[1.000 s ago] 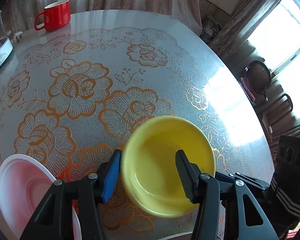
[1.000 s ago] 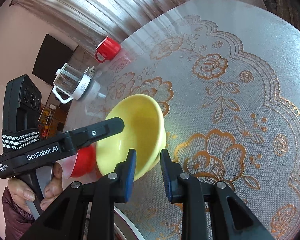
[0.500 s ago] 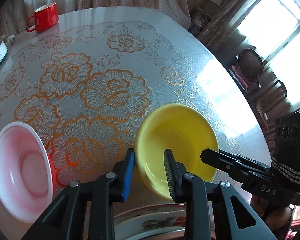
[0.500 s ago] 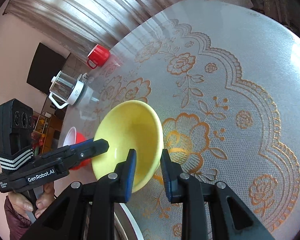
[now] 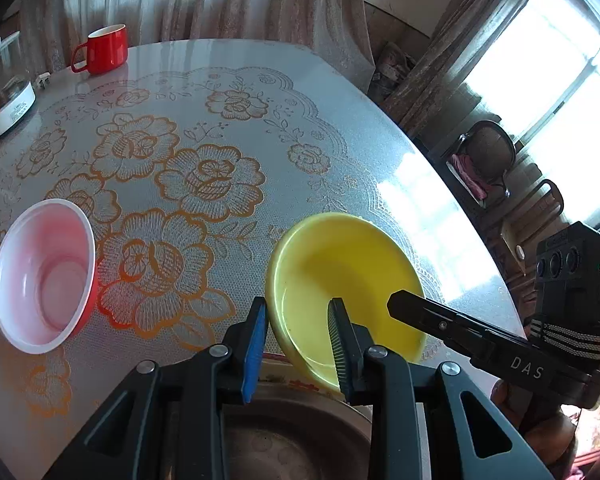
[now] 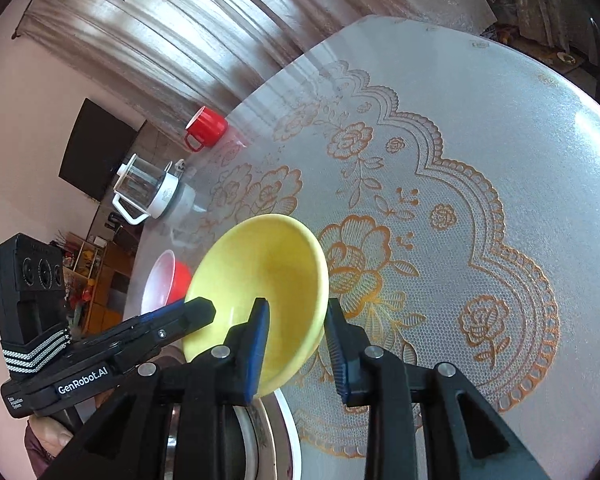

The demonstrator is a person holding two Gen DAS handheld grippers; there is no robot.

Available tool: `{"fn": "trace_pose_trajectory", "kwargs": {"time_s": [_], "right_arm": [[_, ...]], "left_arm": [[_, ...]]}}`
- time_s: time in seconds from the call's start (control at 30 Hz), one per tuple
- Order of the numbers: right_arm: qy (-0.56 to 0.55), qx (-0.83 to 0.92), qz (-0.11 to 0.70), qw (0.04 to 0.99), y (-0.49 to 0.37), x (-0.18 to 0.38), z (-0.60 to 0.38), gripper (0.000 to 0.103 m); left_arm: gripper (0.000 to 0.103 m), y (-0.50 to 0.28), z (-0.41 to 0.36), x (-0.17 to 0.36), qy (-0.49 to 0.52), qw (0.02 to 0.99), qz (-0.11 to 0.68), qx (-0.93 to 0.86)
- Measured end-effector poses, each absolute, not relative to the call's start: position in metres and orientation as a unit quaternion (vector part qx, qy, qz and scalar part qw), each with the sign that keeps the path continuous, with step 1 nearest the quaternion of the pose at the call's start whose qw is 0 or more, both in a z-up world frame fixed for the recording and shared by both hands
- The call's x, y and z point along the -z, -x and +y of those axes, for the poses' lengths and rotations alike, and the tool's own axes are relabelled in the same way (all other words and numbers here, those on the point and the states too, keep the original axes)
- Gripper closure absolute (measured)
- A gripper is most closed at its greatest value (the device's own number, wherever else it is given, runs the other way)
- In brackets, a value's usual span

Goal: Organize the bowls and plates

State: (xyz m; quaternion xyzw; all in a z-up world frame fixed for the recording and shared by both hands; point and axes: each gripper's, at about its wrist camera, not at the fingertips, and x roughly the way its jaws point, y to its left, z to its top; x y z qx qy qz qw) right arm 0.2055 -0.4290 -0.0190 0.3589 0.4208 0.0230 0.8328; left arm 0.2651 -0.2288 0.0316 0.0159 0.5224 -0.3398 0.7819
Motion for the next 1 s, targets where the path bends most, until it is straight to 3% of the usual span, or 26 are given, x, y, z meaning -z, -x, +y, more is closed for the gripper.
{"fn": "trace_pose_trajectory", "kwargs": {"time_s": [1.0], "right_arm": [[-0.339,-0.05,0.383,0.858,-0.16,-0.018,-0.398,0.074]], "left_arm": [[0.072,-0.203,-0.177,-0.066,0.061,0.8,0.472,0.367]]}}
